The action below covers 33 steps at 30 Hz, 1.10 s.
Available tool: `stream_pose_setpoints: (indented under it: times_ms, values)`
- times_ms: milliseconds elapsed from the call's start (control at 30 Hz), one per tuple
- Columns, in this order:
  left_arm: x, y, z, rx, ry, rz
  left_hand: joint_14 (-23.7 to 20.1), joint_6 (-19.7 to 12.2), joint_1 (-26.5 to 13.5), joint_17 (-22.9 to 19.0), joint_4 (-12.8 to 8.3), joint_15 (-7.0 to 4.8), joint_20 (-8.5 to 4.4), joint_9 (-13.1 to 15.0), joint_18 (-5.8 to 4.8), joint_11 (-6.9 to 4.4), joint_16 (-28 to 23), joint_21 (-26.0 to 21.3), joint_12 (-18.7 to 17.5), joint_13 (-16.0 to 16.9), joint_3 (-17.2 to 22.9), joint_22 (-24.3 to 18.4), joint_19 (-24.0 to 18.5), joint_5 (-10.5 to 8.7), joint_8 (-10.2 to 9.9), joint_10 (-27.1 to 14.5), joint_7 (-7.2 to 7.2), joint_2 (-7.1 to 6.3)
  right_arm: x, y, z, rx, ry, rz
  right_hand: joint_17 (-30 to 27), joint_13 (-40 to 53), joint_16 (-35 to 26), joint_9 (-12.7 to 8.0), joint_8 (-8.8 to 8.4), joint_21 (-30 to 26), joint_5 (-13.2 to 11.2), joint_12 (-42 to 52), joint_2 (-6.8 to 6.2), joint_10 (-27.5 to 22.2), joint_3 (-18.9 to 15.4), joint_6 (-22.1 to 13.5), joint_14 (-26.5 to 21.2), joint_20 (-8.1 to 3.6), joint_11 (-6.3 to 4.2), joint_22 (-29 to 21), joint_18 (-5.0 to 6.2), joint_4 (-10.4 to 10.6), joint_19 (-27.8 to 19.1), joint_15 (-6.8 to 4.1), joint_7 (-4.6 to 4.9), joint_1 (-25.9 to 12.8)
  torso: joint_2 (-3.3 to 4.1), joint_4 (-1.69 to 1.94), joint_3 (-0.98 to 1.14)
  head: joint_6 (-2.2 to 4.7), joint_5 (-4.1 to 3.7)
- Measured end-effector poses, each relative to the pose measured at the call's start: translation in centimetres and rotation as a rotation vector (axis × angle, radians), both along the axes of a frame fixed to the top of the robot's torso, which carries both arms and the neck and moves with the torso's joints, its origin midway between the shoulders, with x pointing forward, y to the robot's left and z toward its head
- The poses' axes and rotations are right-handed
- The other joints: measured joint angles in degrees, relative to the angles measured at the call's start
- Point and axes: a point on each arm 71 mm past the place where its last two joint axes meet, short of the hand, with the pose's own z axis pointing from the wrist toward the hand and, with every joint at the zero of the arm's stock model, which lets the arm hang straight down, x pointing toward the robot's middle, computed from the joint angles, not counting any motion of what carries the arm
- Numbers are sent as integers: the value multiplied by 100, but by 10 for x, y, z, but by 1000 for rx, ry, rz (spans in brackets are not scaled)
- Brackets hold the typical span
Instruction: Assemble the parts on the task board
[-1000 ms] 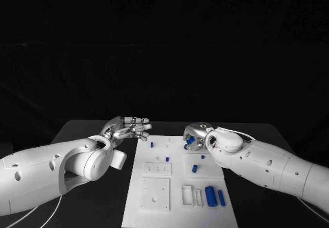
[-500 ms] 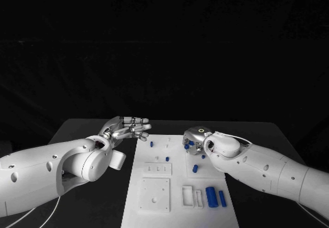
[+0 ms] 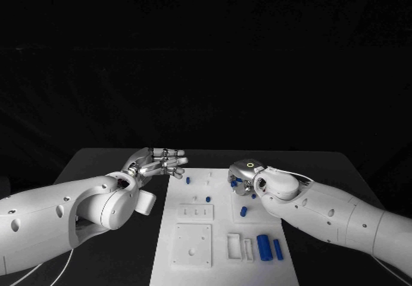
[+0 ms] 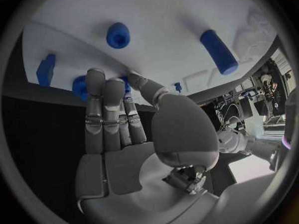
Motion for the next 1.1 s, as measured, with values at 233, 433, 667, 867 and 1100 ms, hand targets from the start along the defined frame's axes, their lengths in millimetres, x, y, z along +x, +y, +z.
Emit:
stream_pose_setpoints:
  times_ms: [233, 433, 667, 867, 1100]
  values:
    - [0, 1, 0, 1, 0, 2, 0, 0, 0, -1, 0, 0, 0, 0, 0, 0, 0, 0, 0, 0, 0, 0, 0, 0, 0, 0, 0, 0, 0, 0, 3, 4, -26, -1, 0, 2, 0, 2, -2, 302, -262, -7, -1, 266, 357, 194, -31, -23, -60, 380, -8, 74, 18, -31, -24, -1, 40, 4, 1, 25, 3]
    - [1, 1, 0, 2, 1, 3, 0, 0, 0, 6, 0, 0, 0, 0, -1, 0, 0, 0, 0, 0, 0, 0, 0, 0, 0, 0, 0, 0, 0, 0, 5, 9, -49, -2, 0, 2, 0, 5, 11, 405, -369, 6, -53, 452, 537, 265, -32, -83, -103, 615, -55, 84, -41, -70, -58, 54, 68, 7, 2, 46, 7]
    - [2, 2, 0, 4, 3, 4, 0, 0, 0, 6, -1, 0, 0, 0, -1, 0, 0, 0, 0, -1, 0, 0, 0, 0, 0, 0, 0, 0, -2, 2, 7, 26, -82, 2, 6, 4, 0, 7, 11, 696, -637, 16, 22, 574, 592, 458, -8, -126, -42, 959, -99, 106, -41, -135, -104, 130, 97, 13, 0, 74, 6]
    - [3, 2, -1, 5, 4, 5, 0, 0, 0, 11, -1, 0, 0, 0, -2, 0, 0, 0, 0, -1, 1, 0, 0, 0, 0, 0, 0, 0, -5, 11, 13, 62, -116, 15, 36, 4, 0, 11, 4, 736, -704, 16, 53, 628, 589, 610, -28, -155, 10, 1127, -143, 109, -12, -173, -151, 161, 114, 22, -6, 97, 16]
    - [3, 1, -1, 6, 5, 4, 0, 0, 0, 11, -1, 0, 0, -1, -3, 0, 0, 0, 0, -1, 1, 0, 0, 0, 0, 0, 0, 0, -5, 26, 21, 108, -150, 26, 56, 4, -1, 26, 4, 633, -708, 6, 45, 637, 574, 634, -8, -196, 19, 1289, -188, 124, 29, -194, -164, 214, 133, 34, -9, 123, 32]
